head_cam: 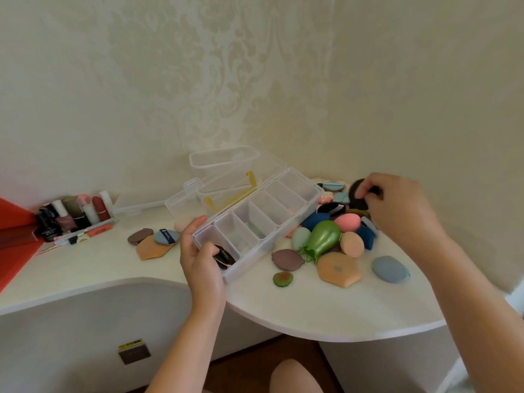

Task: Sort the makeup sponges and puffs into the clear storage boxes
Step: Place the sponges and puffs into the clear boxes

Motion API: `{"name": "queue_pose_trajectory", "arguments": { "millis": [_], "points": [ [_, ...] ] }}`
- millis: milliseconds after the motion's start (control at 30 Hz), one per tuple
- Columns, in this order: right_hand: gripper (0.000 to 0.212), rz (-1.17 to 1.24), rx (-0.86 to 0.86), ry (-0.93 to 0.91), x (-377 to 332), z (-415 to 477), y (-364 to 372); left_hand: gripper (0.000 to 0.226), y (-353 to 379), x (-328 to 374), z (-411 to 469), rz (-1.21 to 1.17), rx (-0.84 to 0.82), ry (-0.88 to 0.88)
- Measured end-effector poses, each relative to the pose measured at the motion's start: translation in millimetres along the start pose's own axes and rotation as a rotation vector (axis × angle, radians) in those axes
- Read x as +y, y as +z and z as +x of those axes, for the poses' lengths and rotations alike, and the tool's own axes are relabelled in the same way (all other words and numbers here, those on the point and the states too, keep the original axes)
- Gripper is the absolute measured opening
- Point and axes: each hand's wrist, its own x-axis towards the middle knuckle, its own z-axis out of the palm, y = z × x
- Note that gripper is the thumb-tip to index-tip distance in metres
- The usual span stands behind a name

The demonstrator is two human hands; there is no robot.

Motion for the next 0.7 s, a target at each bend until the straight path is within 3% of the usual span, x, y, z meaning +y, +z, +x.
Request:
{"name": "queue_pose_trajectory", "arguments": {
  "millis": [167, 233, 467, 567, 700],
  "points": [
    [0.04, 0.368, -0.299, -0.15, -51, -17, 13, 0.052, 1, -2, -3, 0.054, -0.077, 0.092],
    [0.04, 0.411, -0.385, -0.228, -64, -23, 25, 0.05, -1, -5, -3, 0.061, -0.086, 0.103],
    [0.016, 0.471, -0.431, -0.331, -95, -44, 72, 0.046, -3, -4, -4, 0.002, -0.061, 0.084],
    [0.043, 0.197, -0.36, -0.407, -106, -53, 85, 0.041, -4, -5, -5, 0.015, -0.068, 0.087],
    [0.047, -0.162, -0.265, -0.494, -119, -63, 95, 0.035, -5, -6, -5, 0.041, -0.066, 0.097]
  ]
}}
